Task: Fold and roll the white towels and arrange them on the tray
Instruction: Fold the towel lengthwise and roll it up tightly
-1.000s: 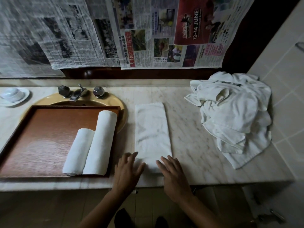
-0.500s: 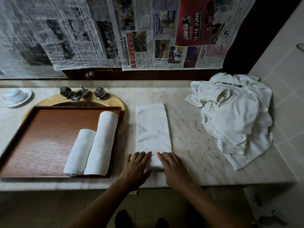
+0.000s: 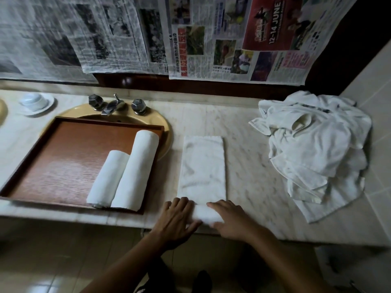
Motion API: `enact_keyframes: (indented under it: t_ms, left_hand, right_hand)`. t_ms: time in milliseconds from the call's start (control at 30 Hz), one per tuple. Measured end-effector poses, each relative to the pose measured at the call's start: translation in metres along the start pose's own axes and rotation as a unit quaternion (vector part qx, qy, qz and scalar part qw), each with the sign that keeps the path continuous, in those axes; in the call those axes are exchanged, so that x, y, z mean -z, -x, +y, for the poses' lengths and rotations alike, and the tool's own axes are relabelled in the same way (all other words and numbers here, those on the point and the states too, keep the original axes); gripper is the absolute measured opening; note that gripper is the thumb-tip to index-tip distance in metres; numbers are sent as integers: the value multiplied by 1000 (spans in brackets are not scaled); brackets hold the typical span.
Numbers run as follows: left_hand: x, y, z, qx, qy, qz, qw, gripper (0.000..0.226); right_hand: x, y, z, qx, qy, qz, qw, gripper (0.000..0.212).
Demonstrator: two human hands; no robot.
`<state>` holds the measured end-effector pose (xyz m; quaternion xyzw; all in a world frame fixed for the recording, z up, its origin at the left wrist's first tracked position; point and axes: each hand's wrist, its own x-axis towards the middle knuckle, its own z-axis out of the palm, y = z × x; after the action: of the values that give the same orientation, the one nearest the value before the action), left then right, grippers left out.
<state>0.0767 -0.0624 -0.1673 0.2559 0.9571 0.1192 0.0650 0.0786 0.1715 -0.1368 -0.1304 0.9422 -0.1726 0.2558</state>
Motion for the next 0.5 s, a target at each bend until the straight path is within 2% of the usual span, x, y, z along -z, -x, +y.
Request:
enact_keyframes:
  t_ms: [67,100,200,300,400,500]
  left_hand:
    - [-3,1,1,-6,-1,19,1000,68]
    - [-6,1,2,-11,-9,27,1000,68]
    - [-17,0,1,-40,-49,57,996,67]
    - [-16,-4,-3,-63,-42,56,996,68]
    - [-12,-5,-7,-73,-3,44,996,67]
    - [-13,-9,-11,-84,11,37,996,65]
  right_hand:
    - [8,-9,3,-3,-73,25,997,57]
    - [11,-15,4,-1,-105,64,992,51]
    - [18,-47,2,20,-112,157,981,45]
    - [19,-87,-5,51,-15,156,986,52]
    - [8,-124,-12,62,128,96,985,58]
    - [13,-158,-18,50,179,87,979,63]
